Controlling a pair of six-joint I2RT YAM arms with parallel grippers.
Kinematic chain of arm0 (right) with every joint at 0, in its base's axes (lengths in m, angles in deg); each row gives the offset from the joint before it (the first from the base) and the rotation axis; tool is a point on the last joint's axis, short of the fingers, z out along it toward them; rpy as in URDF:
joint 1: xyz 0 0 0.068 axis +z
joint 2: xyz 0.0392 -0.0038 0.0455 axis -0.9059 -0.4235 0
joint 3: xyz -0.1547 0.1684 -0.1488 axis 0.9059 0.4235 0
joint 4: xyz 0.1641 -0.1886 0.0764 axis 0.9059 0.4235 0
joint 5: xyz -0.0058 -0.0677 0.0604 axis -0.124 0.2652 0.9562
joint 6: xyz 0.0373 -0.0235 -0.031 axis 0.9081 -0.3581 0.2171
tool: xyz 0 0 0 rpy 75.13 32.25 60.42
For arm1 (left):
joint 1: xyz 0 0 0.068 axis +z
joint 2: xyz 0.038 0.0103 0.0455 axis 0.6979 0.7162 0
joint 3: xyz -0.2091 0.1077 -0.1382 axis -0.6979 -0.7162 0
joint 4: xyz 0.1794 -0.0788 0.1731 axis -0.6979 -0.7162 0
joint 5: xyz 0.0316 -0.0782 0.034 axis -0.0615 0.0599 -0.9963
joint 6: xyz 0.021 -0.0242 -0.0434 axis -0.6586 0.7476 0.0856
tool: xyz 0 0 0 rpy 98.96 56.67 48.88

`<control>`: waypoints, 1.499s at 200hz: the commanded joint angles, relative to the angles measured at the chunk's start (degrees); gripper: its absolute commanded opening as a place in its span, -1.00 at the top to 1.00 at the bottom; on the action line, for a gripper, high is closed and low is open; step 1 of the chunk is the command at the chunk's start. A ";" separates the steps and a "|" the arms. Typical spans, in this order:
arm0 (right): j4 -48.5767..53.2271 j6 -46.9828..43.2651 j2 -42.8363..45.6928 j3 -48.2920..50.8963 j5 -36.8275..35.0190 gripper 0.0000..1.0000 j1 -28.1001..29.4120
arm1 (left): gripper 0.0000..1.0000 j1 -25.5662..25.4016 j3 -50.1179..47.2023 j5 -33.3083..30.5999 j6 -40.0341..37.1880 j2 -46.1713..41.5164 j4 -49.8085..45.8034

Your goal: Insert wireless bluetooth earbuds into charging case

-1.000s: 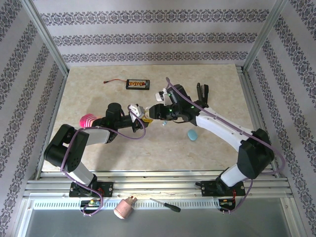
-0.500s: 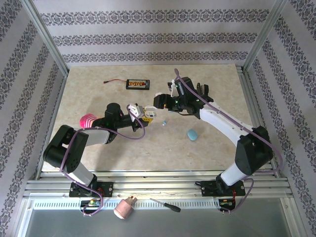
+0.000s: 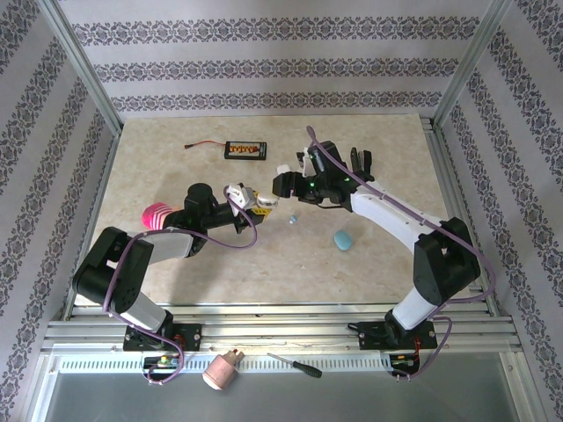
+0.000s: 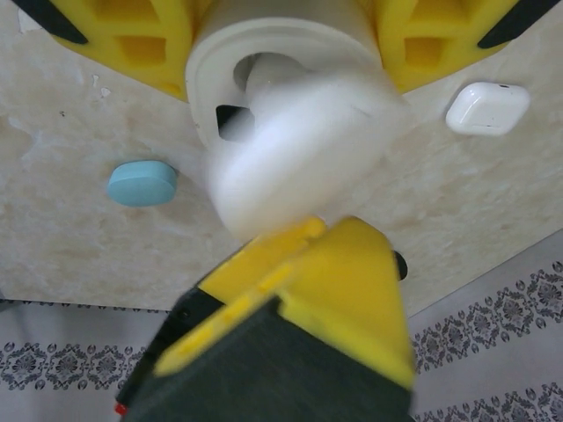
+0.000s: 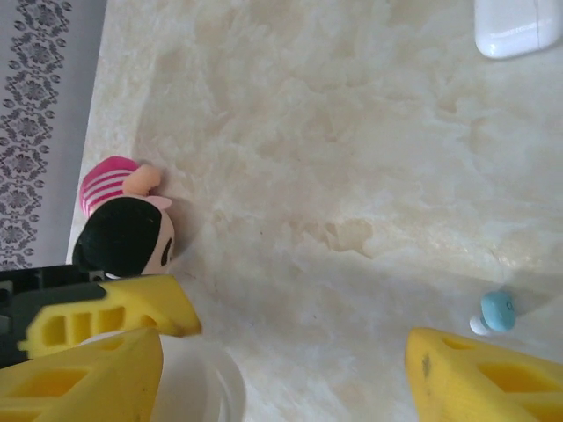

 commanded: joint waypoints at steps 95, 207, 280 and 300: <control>-44.18 31.00 4.56 19.64 22.76 -0.45 -4.99 | 0.51 -0.56 2.23 0.80 10.05 1.17 12.75; -60.92 43.43 -2.13 22.41 25.93 0.19 -3.15 | 0.51 -0.56 3.18 2.01 13.18 2.17 15.33; -63.18 44.97 -2.60 21.81 27.02 0.05 -3.10 | 0.50 -0.60 2.99 0.70 12.61 2.91 15.97; -63.74 45.43 -3.16 21.62 26.98 0.11 -2.79 | 0.50 -0.59 3.19 0.24 12.30 3.34 15.86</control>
